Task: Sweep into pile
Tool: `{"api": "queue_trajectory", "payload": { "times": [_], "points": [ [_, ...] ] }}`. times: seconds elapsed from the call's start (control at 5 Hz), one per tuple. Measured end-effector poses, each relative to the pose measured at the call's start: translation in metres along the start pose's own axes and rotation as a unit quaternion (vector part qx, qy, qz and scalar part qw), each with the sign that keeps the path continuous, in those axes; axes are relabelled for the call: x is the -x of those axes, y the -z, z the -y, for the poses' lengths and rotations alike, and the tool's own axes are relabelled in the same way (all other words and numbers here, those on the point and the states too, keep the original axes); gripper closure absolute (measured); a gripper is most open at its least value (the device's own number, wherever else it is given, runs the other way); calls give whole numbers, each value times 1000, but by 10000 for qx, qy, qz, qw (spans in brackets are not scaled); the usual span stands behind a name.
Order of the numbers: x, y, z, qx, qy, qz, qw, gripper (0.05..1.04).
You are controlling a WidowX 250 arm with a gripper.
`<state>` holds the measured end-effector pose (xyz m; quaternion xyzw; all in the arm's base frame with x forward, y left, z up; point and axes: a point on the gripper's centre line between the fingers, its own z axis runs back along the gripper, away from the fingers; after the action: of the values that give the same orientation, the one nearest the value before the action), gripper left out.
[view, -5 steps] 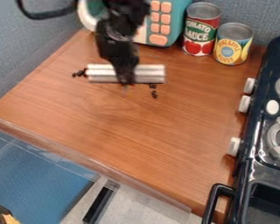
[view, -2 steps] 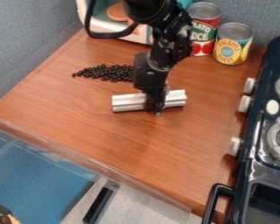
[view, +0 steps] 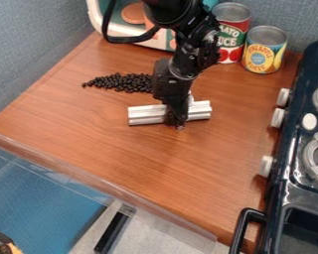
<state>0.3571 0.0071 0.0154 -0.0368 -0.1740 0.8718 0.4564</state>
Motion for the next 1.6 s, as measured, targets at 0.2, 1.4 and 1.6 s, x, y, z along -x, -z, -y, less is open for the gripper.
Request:
{"api": "queue_trajectory", "payload": {
  "times": [0.2, 1.4, 1.6],
  "points": [
    [-8, 5, 13, 84, -142, 60, 9998, 708],
    [-28, 15, 48, 364, 177, 323, 9987, 708],
    [-26, 7, 48, 279, 171, 163, 9993, 708]
  ]
}}
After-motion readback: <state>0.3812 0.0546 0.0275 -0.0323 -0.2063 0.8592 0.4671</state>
